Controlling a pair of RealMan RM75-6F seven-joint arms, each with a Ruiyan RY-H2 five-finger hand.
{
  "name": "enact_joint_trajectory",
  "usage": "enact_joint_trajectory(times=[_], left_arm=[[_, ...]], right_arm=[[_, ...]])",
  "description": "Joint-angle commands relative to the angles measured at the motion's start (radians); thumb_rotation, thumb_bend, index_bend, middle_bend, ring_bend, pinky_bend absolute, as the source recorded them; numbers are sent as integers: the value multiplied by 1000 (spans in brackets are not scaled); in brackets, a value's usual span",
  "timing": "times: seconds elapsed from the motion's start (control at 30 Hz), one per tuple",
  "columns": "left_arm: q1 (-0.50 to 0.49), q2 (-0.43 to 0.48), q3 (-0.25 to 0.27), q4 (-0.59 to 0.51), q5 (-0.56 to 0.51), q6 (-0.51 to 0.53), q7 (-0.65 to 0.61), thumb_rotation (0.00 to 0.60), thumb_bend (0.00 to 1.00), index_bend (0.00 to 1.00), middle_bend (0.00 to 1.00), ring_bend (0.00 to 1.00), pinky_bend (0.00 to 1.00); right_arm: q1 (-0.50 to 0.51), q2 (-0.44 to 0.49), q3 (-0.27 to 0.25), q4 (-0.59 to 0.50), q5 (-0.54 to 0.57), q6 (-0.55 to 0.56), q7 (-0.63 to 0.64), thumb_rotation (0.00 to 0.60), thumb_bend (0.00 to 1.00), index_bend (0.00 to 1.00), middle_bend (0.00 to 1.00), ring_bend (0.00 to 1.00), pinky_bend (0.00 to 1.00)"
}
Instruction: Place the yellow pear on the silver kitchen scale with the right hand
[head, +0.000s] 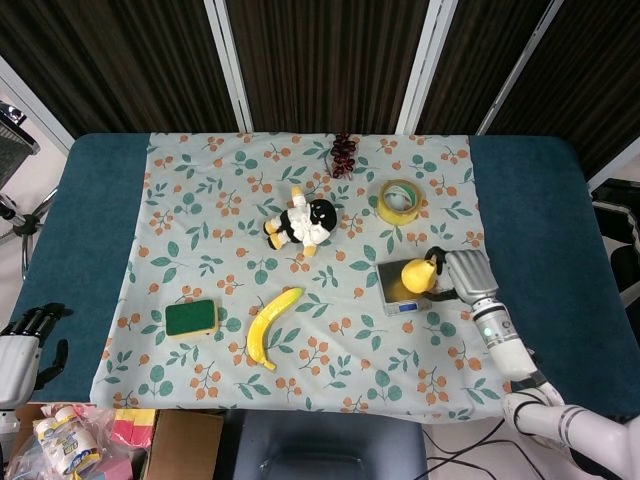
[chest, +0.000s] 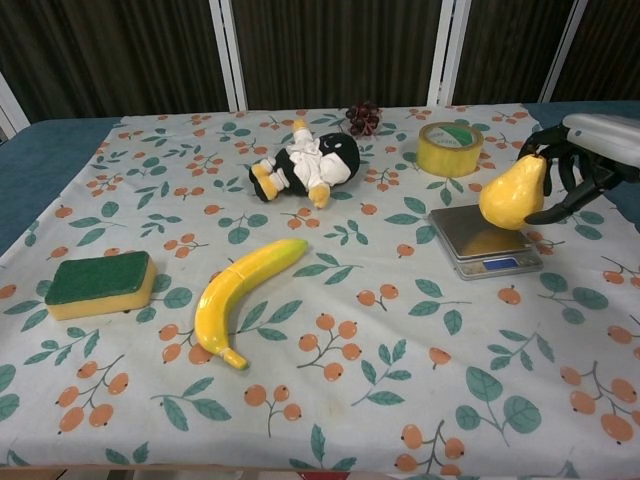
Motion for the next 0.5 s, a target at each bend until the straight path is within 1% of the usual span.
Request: enact_joint_trajectory(times=[0.03,0.1,0.2,0.37,0.43,0.5], left_arm=[[1,1,1,0,1,1,-2,600,522,289,237,243,443],[2,1,2,0,1,2,-4,600,522,289,237,243,443],[2,0,1,0,1,3,-4,600,524,288,237,243,444],[0,1,1,0,1,0,-2,600,524,289,238,243,444],[3,2,3,-1,3,3,-4,600,524,288,237,243,445],[5,2,4,-1,4,6,-5,600,523,288,237,243,445]], right_arm=[[9,-3,3,4,7,-15,-7,600,268,762,664,615,742],[14,-2,4,-1,20,-31,-17,600,268,731,641,584,716],[19,10,3,-21,47,-61,-48,600,268,673,575,522,658],[25,34,2,-68,96,-106,-103,600,269,562,445,380,531],[26,43,1,-83,108,-116,-113,600,268,535,413,341,494],[27,53,-1,-97,117,-124,-122,600,269,475,355,270,419]])
